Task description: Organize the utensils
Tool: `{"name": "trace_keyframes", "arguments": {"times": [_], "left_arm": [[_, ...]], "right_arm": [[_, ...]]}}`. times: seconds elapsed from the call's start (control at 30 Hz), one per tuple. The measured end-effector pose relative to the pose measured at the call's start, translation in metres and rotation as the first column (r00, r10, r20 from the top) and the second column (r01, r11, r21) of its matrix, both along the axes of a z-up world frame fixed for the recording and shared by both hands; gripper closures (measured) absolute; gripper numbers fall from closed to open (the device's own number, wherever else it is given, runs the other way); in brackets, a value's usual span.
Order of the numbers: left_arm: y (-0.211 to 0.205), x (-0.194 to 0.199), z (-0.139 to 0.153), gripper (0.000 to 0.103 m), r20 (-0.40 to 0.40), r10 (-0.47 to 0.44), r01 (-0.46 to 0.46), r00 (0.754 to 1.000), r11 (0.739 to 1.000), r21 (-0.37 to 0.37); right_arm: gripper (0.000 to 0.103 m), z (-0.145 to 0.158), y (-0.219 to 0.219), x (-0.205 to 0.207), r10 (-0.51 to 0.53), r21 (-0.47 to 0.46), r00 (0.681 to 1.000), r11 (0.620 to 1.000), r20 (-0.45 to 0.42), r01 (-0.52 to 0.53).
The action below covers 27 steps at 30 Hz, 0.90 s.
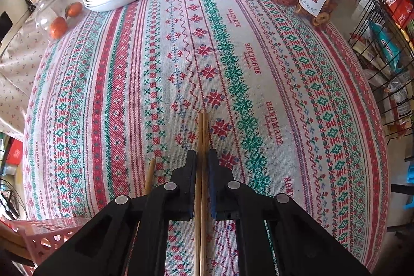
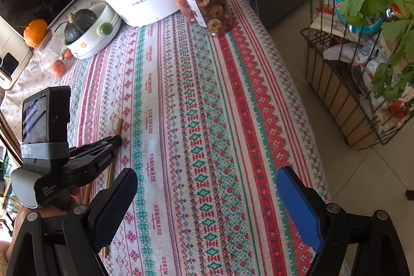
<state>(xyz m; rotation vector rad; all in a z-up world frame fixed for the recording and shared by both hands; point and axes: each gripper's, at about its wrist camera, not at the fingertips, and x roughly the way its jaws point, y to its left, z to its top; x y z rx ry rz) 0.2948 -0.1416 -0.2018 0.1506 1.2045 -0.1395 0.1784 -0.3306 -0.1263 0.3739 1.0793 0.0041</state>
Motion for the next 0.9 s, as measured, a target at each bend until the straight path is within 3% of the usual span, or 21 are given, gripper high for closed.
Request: {"name": "trace_keyframes", "arguments": {"times": [0.23,0.53,0.77,0.9], "left_arm": [[0.009,-0.052,0.043,0.094,0.145,-0.075,0.083,0.987,0.995,-0.048],[0.065,-0.143,0.121,0.094,0.334,-0.134,0.193,0.933,0.97,-0.151],[0.142,-0.174,0.153,0.094,0.428,-0.014,0.124,0.903,0.965,-0.231],[0.174,-0.176,0.158,0.094,0.439,0.039,0.089,0.898,0.96,-0.266]], "right_arm": [[0.012,-0.005,0.001,0.0,-0.019,-0.021,1.0,1.0,-0.015,0.019],[0.012,-0.008,0.039,0.016,0.026,-0.032,0.999,0.999,-0.039,-0.027],[0.012,-0.027,0.087,0.031,0.081,-0.055,0.995,0.995,-0.065,-0.085],[0.012,-0.042,0.117,0.044,0.115,-0.007,0.991,0.993,-0.067,-0.115]]}}
